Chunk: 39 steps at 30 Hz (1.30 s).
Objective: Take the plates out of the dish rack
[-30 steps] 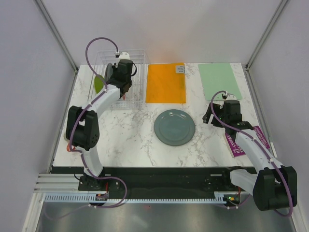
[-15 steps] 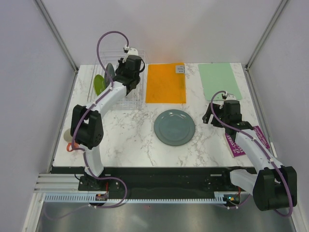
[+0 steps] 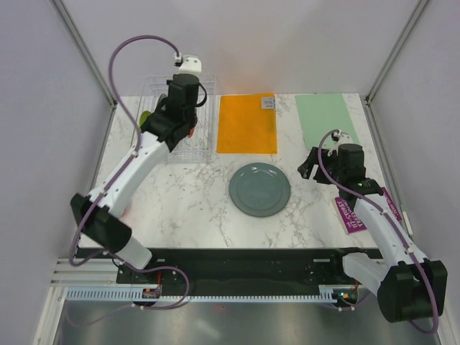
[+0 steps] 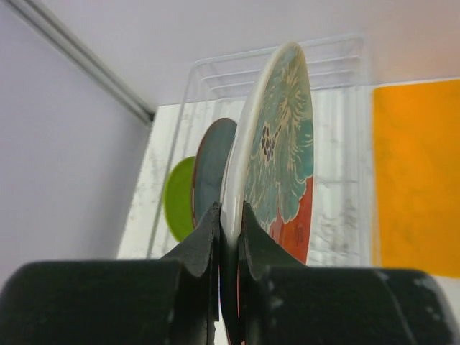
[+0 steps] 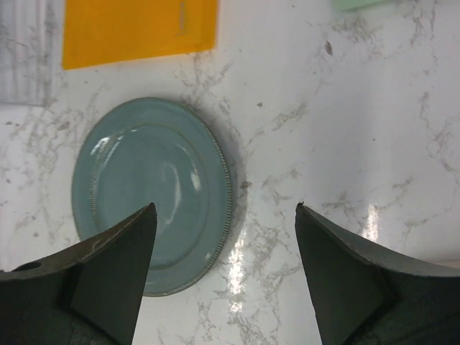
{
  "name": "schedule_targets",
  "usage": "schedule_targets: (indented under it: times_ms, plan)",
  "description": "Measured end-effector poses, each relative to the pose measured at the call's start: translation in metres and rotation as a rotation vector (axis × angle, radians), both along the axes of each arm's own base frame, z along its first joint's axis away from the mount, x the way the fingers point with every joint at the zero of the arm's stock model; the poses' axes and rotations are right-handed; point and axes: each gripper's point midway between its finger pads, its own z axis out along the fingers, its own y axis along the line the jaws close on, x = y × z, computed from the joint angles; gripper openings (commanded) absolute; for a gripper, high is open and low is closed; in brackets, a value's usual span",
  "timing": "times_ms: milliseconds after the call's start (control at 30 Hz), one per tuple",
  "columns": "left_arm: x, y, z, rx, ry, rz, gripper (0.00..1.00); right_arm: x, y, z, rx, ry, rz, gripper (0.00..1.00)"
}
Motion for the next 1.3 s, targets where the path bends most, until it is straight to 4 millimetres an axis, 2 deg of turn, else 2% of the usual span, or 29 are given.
schedule_targets:
  times_ms: [167,233,300,400,567,667,733,833,1033,1133,1167,1233,1267,1300]
  plan:
    - [-0.066,-0.014,0.051,-0.309,-0.089,-0.199,0.02,0.004,0.017,0.037,0.083,-0.088,0.064,0.86]
    - [-0.092,-0.02,0.06,-0.429,-0.106,-0.273,0.02,0.005,0.027,0.048,0.129,-0.114,0.098,0.86]
    - [-0.111,-0.027,0.059,-0.531,-0.101,-0.337,0.02,0.005,0.036,0.057,0.179,-0.131,0.127,0.86]
    - [-0.129,-0.05,0.03,-0.676,-0.035,-0.435,0.02,0.005,0.05,0.071,0.258,-0.159,0.168,0.86]
    - [-0.15,-0.095,-0.066,-0.865,0.211,-0.539,0.02,0.005,0.075,0.091,0.349,-0.208,0.242,0.86]
    - [-0.17,-0.11,-0.117,-0.952,0.36,-0.553,0.02,0.006,0.092,0.092,0.382,-0.206,0.285,0.87]
    - [-0.179,-0.116,-0.133,-0.997,0.413,-0.559,0.02,0.005,0.102,0.085,0.399,-0.189,0.306,0.87]
    - [-0.184,-0.125,-0.135,-1.071,0.413,-0.593,0.02,0.0,0.116,0.069,0.421,-0.146,0.33,0.87]
    - [-0.182,-0.135,-0.101,-1.161,0.308,-0.691,0.02,-0.008,0.135,0.043,0.47,-0.078,0.35,0.84]
    - [-0.182,-0.135,-0.101,-1.173,0.295,-0.699,0.02,-0.009,0.142,0.047,0.502,-0.103,0.364,0.77]
    - [-0.182,-0.135,-0.102,-1.179,0.292,-0.701,0.02,-0.011,0.145,0.047,0.514,-0.102,0.373,0.69]
    - [-0.183,-0.136,-0.103,-1.183,0.292,-0.709,0.02,-0.014,0.15,0.048,0.542,-0.103,0.393,0.67]
    - [-0.183,-0.136,-0.105,-1.185,0.293,-0.71,0.02,-0.015,0.152,0.048,0.552,-0.102,0.399,0.59]
    - [-0.183,-0.137,-0.106,-1.188,0.292,-0.713,0.02,-0.017,0.155,0.049,0.572,-0.1,0.41,0.54]
